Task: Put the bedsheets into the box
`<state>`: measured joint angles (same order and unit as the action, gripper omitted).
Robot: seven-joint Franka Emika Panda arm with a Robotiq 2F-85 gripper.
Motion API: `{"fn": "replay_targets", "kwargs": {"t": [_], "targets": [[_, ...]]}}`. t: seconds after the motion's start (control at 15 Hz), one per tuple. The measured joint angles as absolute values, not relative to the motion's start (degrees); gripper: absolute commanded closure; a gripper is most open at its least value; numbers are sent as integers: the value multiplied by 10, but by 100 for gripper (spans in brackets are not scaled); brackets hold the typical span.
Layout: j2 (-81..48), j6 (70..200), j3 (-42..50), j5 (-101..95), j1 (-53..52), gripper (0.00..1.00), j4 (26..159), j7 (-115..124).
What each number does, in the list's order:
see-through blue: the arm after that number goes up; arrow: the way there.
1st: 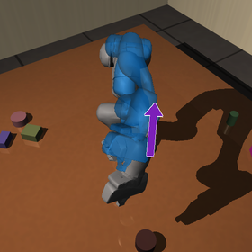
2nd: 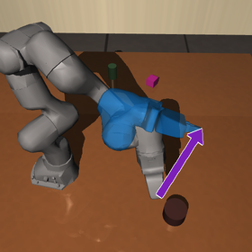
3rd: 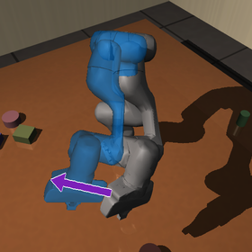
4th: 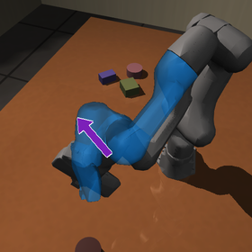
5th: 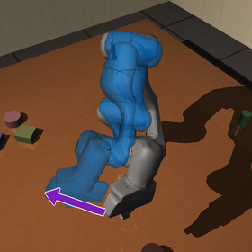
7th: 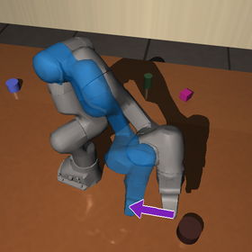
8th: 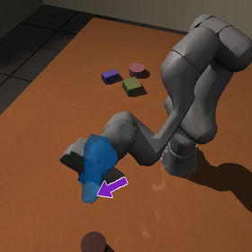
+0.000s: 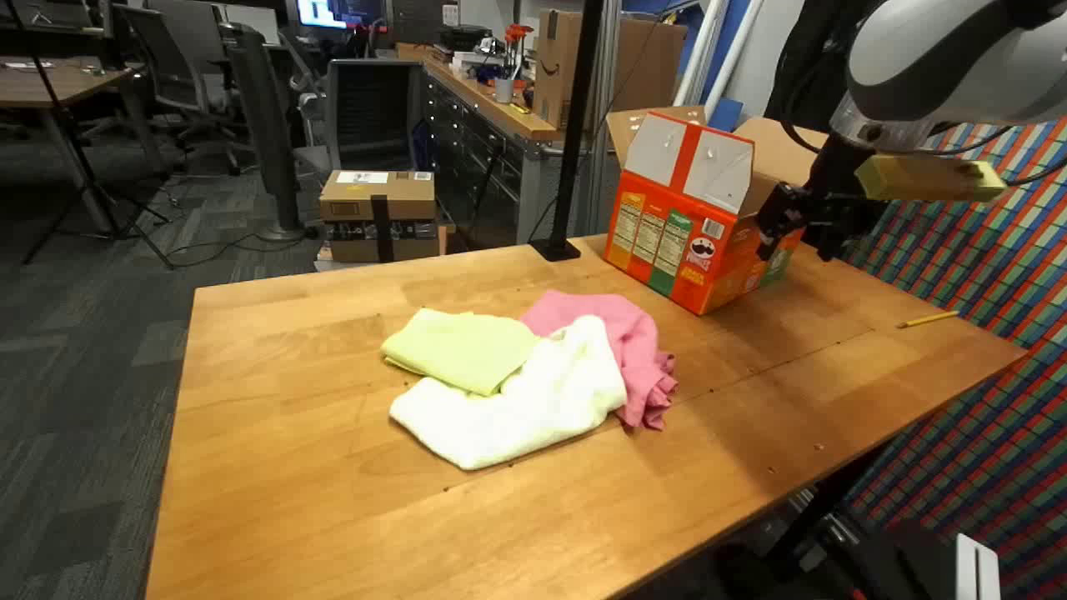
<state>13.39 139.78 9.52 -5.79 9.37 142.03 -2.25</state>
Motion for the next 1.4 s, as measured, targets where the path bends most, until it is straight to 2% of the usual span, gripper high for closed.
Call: {"fn": "replay_targets", "kwargs": {"t": [1.4], "targets": [[117,1397,76,-71,85,0,1407,-31]]}}
